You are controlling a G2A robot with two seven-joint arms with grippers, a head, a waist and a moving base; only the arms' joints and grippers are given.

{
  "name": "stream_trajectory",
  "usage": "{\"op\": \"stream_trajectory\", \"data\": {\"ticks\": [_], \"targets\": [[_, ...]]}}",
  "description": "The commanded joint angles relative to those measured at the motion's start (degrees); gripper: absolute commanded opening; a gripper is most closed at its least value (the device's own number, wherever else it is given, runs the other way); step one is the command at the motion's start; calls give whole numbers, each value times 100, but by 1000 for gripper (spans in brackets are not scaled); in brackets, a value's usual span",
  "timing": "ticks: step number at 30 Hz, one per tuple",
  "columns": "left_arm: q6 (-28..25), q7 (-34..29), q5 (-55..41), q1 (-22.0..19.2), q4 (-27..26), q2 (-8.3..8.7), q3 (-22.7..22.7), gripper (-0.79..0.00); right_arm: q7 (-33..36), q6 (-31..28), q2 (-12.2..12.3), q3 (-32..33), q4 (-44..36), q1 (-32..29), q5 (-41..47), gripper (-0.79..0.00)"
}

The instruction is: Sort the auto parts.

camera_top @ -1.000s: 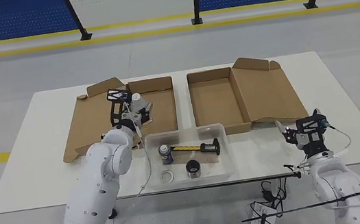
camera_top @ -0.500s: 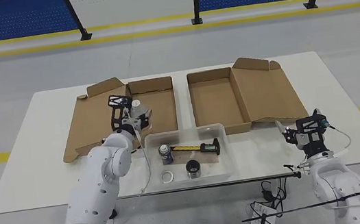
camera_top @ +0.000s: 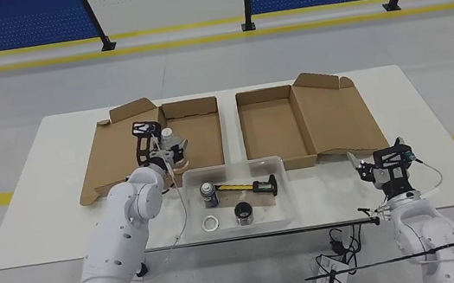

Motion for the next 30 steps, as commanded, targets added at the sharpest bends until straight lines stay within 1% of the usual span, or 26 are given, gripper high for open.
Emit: {"op": "stream_trajectory", "data": {"ticks": [1, 5, 6, 8, 9, 11, 18, 22, 26, 30], "targets": [[0, -10, -7, -11, 36, -8, 7, -785, 0, 0, 0, 0, 0, 0, 0, 0], [-10, -44, 7, -29, 67, -19, 14, -785, 0, 0, 0, 0, 0, 0, 0, 0], [-13, -57, 11, -33, 70, -22, 15, -733, 0, 0, 0, 0, 0, 0, 0, 0], [-11, -78, 22, -36, 75, -25, 11, -591, 0, 0, 0, 0, 0, 0, 0, 0], [-13, -87, 28, -35, 77, -26, 9, -437, 0, 0, 0, 0, 0, 0, 0, 0], [-10, -116, 47, -34, 75, -28, 3, 0, 0, 0, 0, 0, 0, 0, 0, 0], [10, -198, 42, 9, -31, -36, -34, 0, 0, 0, 0, 0, 0, 0, 0, 0], [0, -238, 63, 49, -186, -39, -44, 0, 0, 0, 0, 0, 0, 0, 0, 0], [-23, -253, 122, 98, -422, -31, -91, 0, 0, 0, 0, 0, 0, 0, 0, 0], [132, -289, 78, 178, -763, -25, -223, 0, 0, 0, 0, 0, 0, 0, 0, 0]]}}
